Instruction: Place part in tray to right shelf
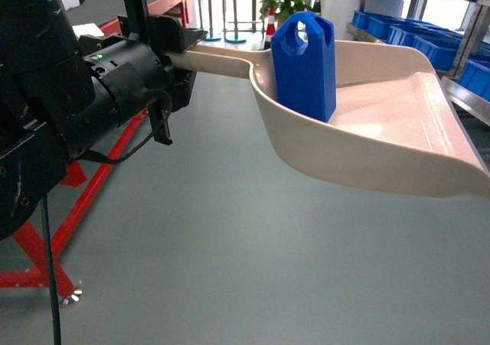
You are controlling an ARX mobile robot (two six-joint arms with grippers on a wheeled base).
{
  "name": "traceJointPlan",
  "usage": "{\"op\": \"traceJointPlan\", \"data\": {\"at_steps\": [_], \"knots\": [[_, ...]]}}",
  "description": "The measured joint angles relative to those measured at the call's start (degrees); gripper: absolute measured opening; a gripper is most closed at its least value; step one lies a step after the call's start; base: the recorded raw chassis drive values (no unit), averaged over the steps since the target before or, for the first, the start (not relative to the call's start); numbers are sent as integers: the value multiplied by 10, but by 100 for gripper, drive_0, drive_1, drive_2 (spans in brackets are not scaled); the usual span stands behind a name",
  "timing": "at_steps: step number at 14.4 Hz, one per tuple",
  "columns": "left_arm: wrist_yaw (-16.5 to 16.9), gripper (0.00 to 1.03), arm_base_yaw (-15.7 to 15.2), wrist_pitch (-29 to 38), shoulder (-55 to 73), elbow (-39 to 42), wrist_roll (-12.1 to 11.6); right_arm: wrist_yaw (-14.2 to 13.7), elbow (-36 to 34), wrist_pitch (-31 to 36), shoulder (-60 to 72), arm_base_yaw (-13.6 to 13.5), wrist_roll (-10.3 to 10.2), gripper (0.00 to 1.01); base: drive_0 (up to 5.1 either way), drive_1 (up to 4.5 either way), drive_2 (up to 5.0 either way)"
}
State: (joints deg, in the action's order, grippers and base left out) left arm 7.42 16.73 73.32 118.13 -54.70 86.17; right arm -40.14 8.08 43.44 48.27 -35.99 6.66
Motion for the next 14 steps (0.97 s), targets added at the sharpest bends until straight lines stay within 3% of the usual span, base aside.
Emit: {"op": "traceJointPlan", "data": {"at_steps": [14], "knots": [[-1, 12, 0, -2, 0, 0, 0, 0, 0, 0, 0, 0, 0, 98, 6, 435, -423]]}}
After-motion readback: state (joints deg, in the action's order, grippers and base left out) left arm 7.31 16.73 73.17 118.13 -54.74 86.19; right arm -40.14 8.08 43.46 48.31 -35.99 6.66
